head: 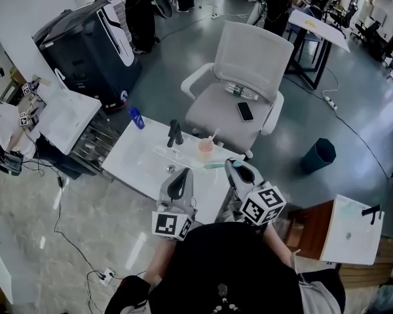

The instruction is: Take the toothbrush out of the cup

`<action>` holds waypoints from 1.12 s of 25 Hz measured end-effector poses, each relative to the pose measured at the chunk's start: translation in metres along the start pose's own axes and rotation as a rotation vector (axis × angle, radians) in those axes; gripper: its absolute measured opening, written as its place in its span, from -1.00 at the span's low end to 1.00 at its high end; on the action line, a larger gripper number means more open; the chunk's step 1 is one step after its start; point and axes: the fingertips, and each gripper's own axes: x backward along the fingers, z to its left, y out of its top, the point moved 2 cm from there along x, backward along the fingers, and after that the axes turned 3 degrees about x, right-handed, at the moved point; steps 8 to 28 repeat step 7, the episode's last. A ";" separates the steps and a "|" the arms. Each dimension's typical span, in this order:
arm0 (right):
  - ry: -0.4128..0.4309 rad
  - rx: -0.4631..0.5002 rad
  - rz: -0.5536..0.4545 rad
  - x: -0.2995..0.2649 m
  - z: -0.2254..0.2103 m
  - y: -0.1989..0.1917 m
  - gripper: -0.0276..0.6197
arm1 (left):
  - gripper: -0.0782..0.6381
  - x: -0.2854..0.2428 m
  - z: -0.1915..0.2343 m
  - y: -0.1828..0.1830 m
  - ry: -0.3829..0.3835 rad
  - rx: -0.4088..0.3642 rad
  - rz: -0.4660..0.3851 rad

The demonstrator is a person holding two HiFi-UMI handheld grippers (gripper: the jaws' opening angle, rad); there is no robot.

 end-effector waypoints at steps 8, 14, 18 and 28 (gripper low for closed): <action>0.007 0.003 0.007 -0.004 0.000 -0.001 -0.84 | -0.78 0.001 0.003 -0.004 0.012 0.010 0.012; 0.007 0.003 0.007 -0.004 0.000 -0.001 -0.84 | -0.78 0.001 0.003 -0.004 0.012 0.010 0.012; 0.007 0.003 0.007 -0.004 0.000 -0.001 -0.84 | -0.78 0.001 0.003 -0.004 0.012 0.010 0.012; 0.007 0.003 0.007 -0.004 0.000 -0.001 -0.84 | -0.78 0.001 0.003 -0.004 0.012 0.010 0.012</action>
